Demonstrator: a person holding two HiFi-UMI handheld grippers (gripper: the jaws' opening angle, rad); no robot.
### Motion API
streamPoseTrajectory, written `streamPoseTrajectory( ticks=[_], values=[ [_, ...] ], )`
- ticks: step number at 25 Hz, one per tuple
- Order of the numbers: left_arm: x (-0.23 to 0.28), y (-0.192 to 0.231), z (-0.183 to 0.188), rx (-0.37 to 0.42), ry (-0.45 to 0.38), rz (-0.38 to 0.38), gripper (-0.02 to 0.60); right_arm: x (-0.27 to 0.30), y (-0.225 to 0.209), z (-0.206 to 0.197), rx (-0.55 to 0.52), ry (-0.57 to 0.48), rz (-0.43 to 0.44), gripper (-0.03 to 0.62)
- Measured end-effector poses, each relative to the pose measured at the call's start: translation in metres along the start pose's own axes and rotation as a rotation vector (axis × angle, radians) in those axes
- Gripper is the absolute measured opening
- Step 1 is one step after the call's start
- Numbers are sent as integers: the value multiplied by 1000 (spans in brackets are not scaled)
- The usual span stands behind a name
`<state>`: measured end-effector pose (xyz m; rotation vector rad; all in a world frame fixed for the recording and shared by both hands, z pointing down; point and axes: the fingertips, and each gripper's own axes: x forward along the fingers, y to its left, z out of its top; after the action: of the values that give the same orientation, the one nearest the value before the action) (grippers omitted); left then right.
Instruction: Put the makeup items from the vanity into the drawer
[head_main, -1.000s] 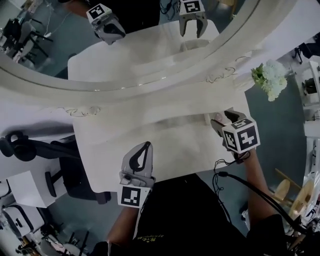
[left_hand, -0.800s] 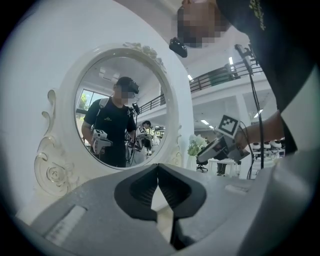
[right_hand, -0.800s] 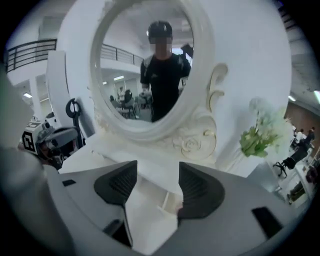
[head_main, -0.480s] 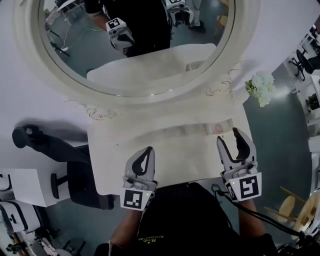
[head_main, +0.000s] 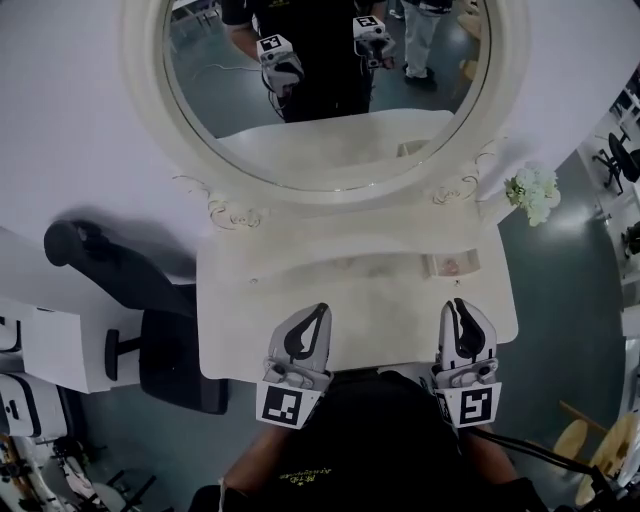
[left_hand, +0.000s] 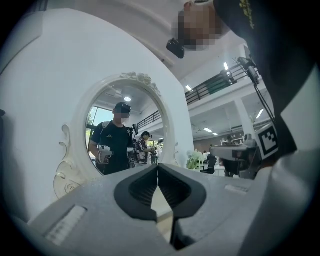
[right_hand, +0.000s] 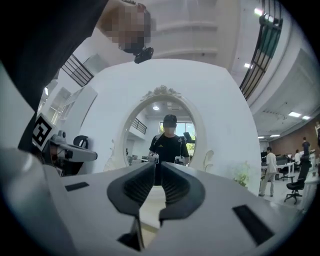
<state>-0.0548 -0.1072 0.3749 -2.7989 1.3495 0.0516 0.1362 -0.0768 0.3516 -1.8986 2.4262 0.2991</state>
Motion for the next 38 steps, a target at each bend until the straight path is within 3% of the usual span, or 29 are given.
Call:
streamPoseTrajectory(
  ticks=[5,16,24,28,38],
  values=[
    [-15,6,-1,-9,-12,26,21,0,27,-24,0,-16,44,28],
    [-32,7,-1,-11,-21,55,21,1,42,-18,13,5,72,14],
    [-36,5,-2,-14,-20,55,21,1,52,-3,-4,-57,97,3],
    [-37,5,-1,-22,-17,57,21,3,55,-10,10,13,103,2],
    [-38,1,5,-9,-36,57,21,3,59,-16,30,40,113,0]
  ],
)
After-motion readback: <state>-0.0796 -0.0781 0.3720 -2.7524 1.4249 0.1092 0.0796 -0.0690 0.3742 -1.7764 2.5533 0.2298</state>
